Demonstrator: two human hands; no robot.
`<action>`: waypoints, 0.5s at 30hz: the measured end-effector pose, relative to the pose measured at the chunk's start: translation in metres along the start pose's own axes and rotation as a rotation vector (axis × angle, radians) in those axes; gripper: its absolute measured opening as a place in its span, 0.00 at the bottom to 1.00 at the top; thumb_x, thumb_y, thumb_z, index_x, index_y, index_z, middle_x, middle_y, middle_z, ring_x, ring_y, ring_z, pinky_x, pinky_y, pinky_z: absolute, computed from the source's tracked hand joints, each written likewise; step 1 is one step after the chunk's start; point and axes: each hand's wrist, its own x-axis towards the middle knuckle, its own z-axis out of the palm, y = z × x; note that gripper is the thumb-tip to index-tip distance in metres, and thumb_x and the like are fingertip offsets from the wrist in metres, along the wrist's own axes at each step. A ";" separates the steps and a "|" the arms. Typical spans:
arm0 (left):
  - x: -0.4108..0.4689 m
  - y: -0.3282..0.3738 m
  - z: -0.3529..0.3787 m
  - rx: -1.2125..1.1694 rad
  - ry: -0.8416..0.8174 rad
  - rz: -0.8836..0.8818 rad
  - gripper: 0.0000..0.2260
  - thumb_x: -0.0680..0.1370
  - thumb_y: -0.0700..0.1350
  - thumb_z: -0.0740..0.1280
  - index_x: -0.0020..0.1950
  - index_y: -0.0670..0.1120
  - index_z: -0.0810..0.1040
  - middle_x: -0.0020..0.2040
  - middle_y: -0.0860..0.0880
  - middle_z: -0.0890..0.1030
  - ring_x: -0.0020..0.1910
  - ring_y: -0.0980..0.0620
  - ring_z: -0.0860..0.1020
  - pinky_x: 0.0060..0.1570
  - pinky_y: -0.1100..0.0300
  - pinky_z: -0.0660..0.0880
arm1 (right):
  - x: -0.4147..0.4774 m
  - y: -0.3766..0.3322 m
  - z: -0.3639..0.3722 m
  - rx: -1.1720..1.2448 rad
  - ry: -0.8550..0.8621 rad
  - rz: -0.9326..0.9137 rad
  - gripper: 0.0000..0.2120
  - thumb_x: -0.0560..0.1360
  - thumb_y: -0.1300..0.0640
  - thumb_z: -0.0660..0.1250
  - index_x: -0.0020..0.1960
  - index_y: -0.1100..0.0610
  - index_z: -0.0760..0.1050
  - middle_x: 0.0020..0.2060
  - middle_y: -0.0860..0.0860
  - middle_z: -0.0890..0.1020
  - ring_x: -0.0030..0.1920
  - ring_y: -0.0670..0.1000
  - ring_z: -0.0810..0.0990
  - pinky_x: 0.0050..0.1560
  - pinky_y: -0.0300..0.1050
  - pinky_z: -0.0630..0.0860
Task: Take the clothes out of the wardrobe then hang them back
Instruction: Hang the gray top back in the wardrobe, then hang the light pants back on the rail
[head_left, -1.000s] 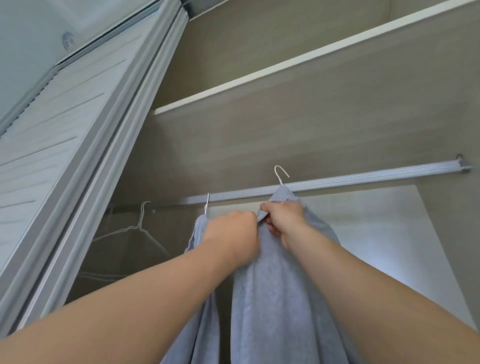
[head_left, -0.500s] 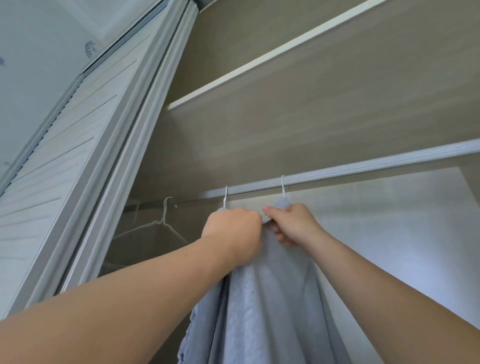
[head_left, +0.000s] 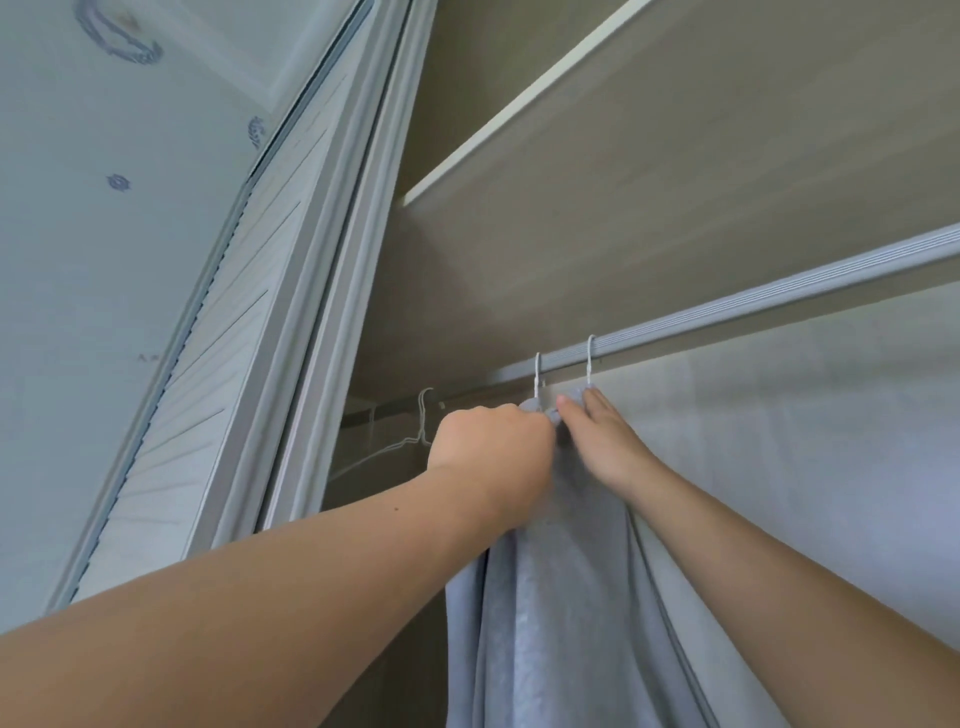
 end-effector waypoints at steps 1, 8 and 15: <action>0.000 -0.004 0.002 0.027 -0.011 -0.009 0.10 0.80 0.39 0.58 0.58 0.48 0.73 0.52 0.46 0.79 0.41 0.42 0.73 0.40 0.54 0.65 | 0.005 -0.002 0.008 0.008 -0.009 0.005 0.30 0.82 0.43 0.53 0.79 0.58 0.55 0.80 0.49 0.53 0.79 0.48 0.52 0.76 0.44 0.50; 0.002 -0.028 0.024 0.151 -0.056 -0.034 0.07 0.80 0.39 0.59 0.53 0.48 0.74 0.47 0.46 0.78 0.38 0.45 0.70 0.39 0.55 0.65 | 0.021 -0.017 0.049 0.063 -0.027 0.085 0.30 0.73 0.44 0.54 0.71 0.56 0.67 0.72 0.53 0.69 0.70 0.55 0.69 0.69 0.49 0.65; -0.002 -0.036 0.037 0.220 -0.145 -0.018 0.09 0.79 0.38 0.62 0.58 0.46 0.75 0.42 0.49 0.72 0.40 0.43 0.74 0.41 0.54 0.66 | 0.027 -0.014 0.066 0.065 0.001 0.110 0.19 0.65 0.44 0.53 0.52 0.49 0.71 0.57 0.48 0.74 0.55 0.54 0.73 0.63 0.57 0.70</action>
